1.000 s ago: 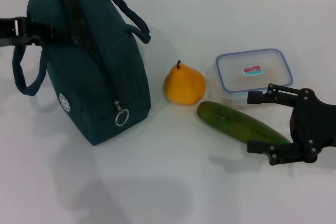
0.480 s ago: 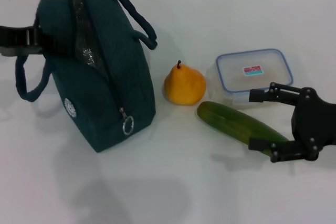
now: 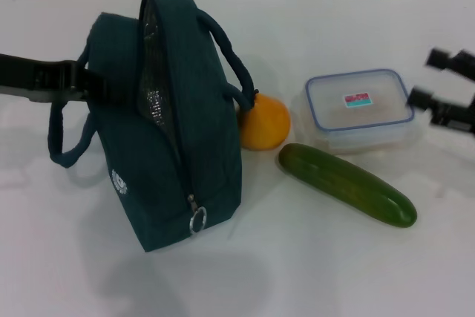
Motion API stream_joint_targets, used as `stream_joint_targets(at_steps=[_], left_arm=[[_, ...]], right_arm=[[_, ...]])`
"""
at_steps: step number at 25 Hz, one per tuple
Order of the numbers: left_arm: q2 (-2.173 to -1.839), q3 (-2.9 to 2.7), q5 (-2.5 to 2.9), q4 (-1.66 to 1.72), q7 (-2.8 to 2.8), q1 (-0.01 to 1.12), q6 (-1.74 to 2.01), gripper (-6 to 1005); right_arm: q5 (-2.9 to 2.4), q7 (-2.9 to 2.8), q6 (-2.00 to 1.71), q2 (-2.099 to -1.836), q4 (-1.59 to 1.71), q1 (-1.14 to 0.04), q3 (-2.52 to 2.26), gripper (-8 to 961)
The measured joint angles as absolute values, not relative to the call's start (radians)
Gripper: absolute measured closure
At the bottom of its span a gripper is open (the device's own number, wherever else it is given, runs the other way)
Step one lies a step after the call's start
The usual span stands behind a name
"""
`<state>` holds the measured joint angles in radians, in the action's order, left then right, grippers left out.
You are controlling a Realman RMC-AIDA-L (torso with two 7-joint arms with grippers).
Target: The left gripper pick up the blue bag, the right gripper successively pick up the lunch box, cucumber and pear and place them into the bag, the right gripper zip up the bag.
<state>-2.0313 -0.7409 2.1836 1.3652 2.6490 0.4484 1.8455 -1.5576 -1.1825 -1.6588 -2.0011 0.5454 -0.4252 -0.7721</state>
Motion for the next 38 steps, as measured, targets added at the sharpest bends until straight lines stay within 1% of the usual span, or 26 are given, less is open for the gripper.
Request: stream_joint_targets(at_steps=[9, 13, 16, 18, 24, 38], left_arm=[[-2.037, -0.747, 2.185, 1.36, 2.65, 0.446, 1.846, 957], [-2.037, -0.748, 2.185, 1.359, 2.648, 0.451, 1.844, 957], [-2.037, -0.749, 2.186, 1.358, 2.649, 0.462, 1.844, 960], [-2.037, -0.749, 2.186, 1.357, 2.647, 0.468, 1.844, 960], [-2.037, -0.749, 2.186, 1.356, 2.647, 0.472, 1.842, 960], [-2.037, -0.749, 2.186, 1.348, 2.649, 0.478, 1.841, 960]], right_arm=[[-1.553, -1.39, -1.425, -2.0, 0.417, -0.431, -0.569, 83], [-1.553, -1.443, -1.288, -1.995, 0.336, -0.474, -0.568, 85], [-1.566, -1.475, -1.218, -1.987, 0.273, -0.52, -0.575, 106], [-1.573, -1.482, -1.19, -1.986, 0.246, -0.541, -0.582, 120], [-1.577, -1.487, -1.146, -2.008, 0.206, -0.572, -0.605, 127], [-1.579, -1.521, -1.146, -2.013, 0.144, -0.586, -0.65, 133]])
